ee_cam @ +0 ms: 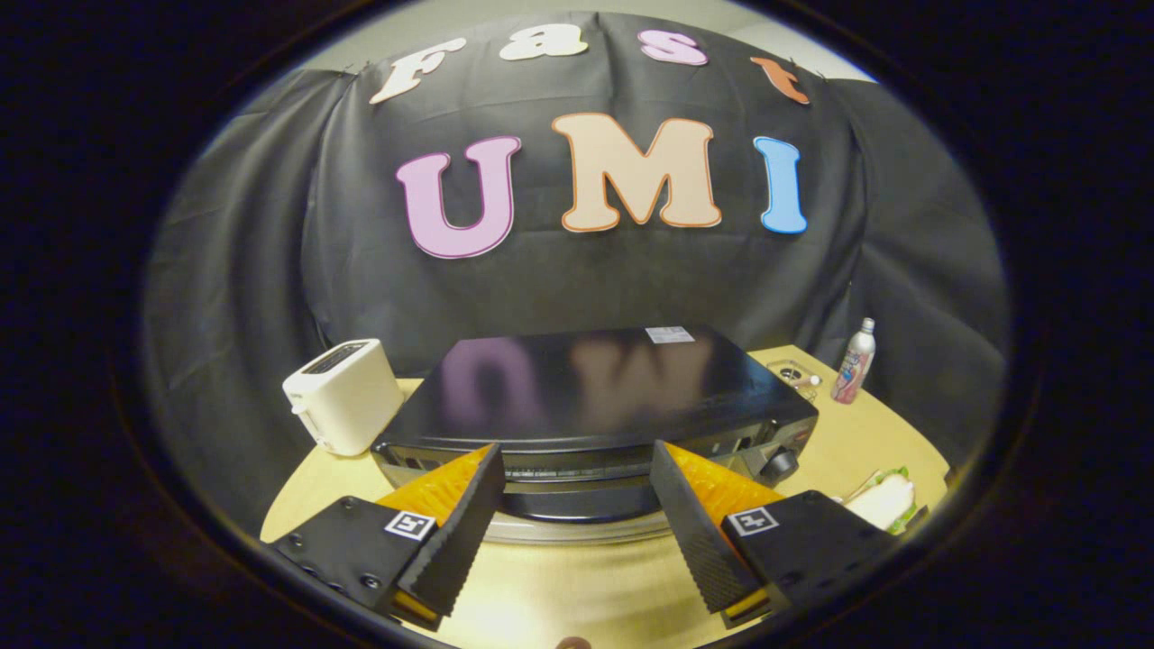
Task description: Open the toaster oven, put the food inside, and close the toaster oven door.
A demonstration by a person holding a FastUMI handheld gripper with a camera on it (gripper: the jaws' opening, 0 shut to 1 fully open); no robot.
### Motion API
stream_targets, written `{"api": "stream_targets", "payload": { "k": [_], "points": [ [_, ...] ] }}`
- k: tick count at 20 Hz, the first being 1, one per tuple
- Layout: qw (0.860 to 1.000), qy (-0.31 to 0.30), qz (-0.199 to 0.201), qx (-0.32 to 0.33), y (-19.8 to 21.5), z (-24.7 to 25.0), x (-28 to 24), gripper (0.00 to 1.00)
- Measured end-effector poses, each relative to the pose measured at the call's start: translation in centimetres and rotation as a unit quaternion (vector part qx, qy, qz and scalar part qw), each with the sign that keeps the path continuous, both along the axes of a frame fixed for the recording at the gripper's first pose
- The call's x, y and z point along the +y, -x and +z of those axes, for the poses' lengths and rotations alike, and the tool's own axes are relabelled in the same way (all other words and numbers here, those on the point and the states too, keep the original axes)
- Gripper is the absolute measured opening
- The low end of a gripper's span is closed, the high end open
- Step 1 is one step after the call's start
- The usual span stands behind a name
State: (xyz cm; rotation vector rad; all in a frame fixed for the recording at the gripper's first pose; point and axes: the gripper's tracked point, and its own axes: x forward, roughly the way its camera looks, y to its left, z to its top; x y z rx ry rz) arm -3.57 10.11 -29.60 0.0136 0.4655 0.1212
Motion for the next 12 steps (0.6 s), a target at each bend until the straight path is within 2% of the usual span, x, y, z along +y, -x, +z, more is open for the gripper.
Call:
{"api": "stream_targets", "payload": {
  "k": [4,9,12],
  "points": [
    [1.000,-0.007,-0.004,0.017,3.2,-0.6,-0.8,1.00],
    [0.998,-0.005,-0.030,0.052,7.8,-3.0,-2.3,1.00],
    [0.996,0.019,-0.025,0.084,10.6,-5.6,-2.8,1.00]
  ]
}}
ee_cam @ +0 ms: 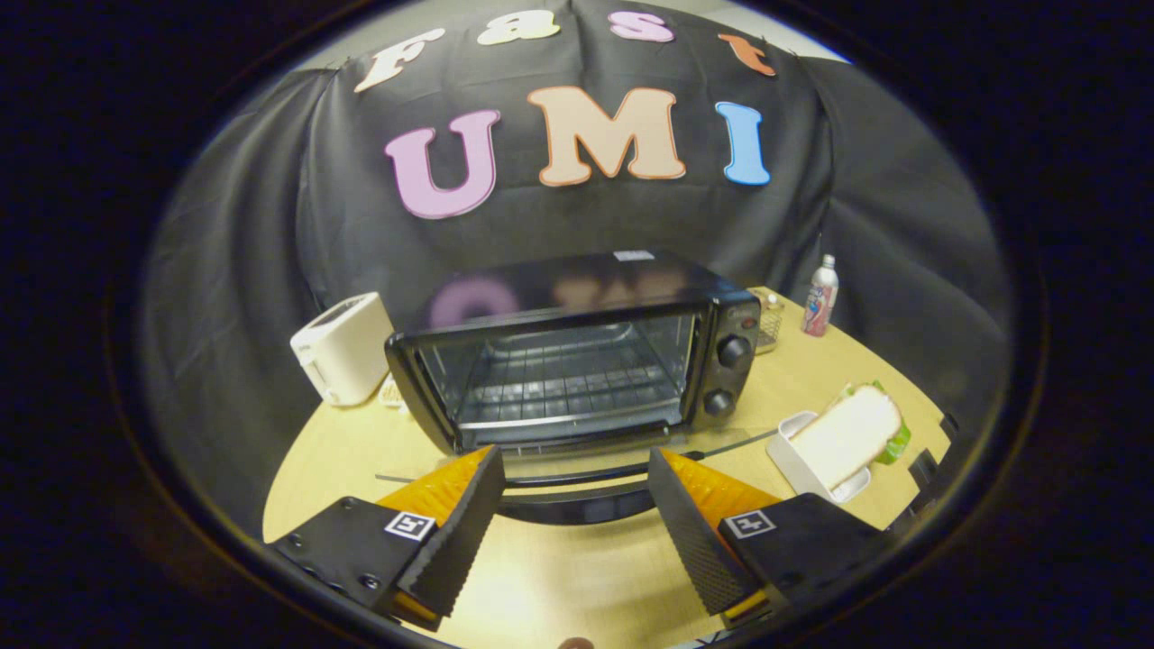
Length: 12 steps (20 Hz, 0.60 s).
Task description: Open the toaster oven, put the food inside, and close the toaster oven door.
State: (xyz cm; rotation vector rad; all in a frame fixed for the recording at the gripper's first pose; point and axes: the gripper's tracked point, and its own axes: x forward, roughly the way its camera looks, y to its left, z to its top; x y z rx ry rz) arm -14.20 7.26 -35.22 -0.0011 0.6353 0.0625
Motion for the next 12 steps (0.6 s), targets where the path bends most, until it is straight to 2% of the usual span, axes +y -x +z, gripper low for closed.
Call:
{"api": "stream_targets", "payload": {
  "k": [5,8,12],
  "points": [
    [0.997,0.040,0.009,0.062,2.9,-4.8,-0.7,0.99],
    [0.996,0.034,0.010,0.086,3.5,-7.4,0.0,0.99],
    [0.995,0.032,0.008,0.095,3.1,-8.4,0.5,1.00]
  ]
}}
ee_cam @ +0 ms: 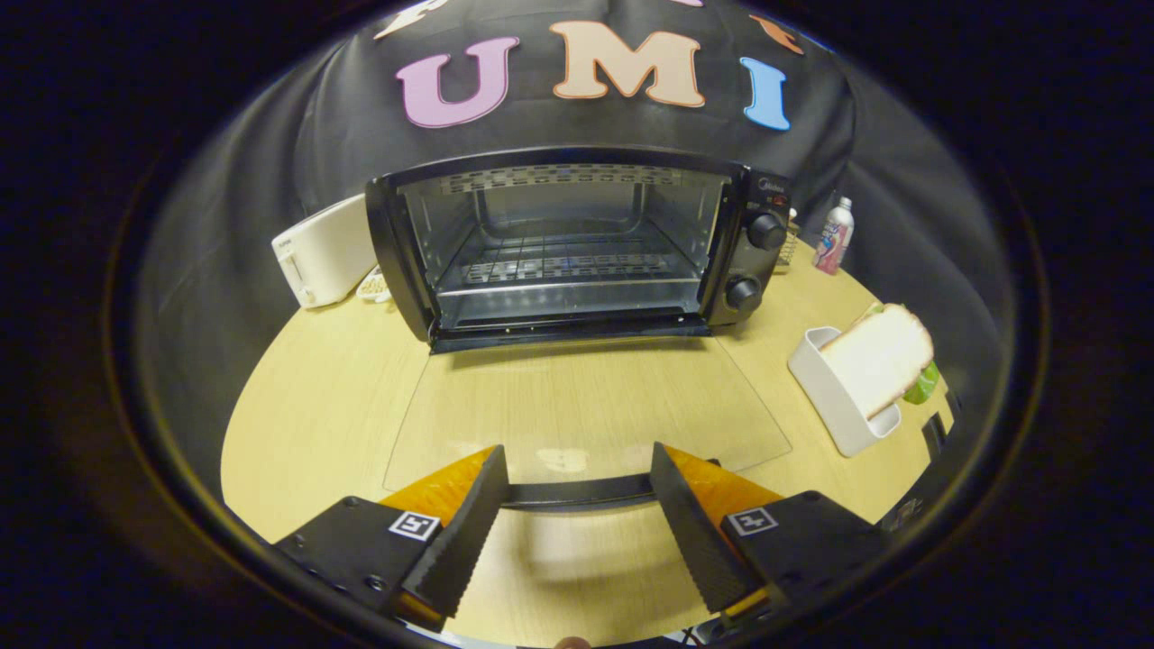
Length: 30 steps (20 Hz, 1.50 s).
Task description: Open the toaster oven, put the food inside, and close the toaster oven door.
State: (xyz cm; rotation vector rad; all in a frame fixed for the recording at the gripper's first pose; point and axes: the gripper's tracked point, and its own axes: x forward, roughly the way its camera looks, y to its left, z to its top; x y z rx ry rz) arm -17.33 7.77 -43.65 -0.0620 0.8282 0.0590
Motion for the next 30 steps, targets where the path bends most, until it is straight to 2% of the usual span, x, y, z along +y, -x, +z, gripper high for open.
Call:
{"api": "stream_targets", "payload": {
  "k": [5,10,14,17,21,26,30],
  "points": [
    [1.000,0.001,-0.004,0.010,-0.5,-0.1,0.0,0.99],
    [0.999,-0.012,-0.035,-0.031,-3.5,3.4,-2.2,0.99],
    [0.989,0.004,-0.116,-0.089,-6.6,8.4,-10.1,0.99],
    [0.974,0.042,-0.192,-0.112,-7.7,10.8,-18.5,0.99],
    [0.952,0.049,-0.277,-0.121,-7.8,11.4,-27.4,0.99],
    [0.932,-0.033,-0.344,-0.112,-7.4,8.9,-32.9,0.98],
    [0.927,-0.121,-0.344,-0.094,-7.9,5.5,-32.5,1.00]
  ]
}}
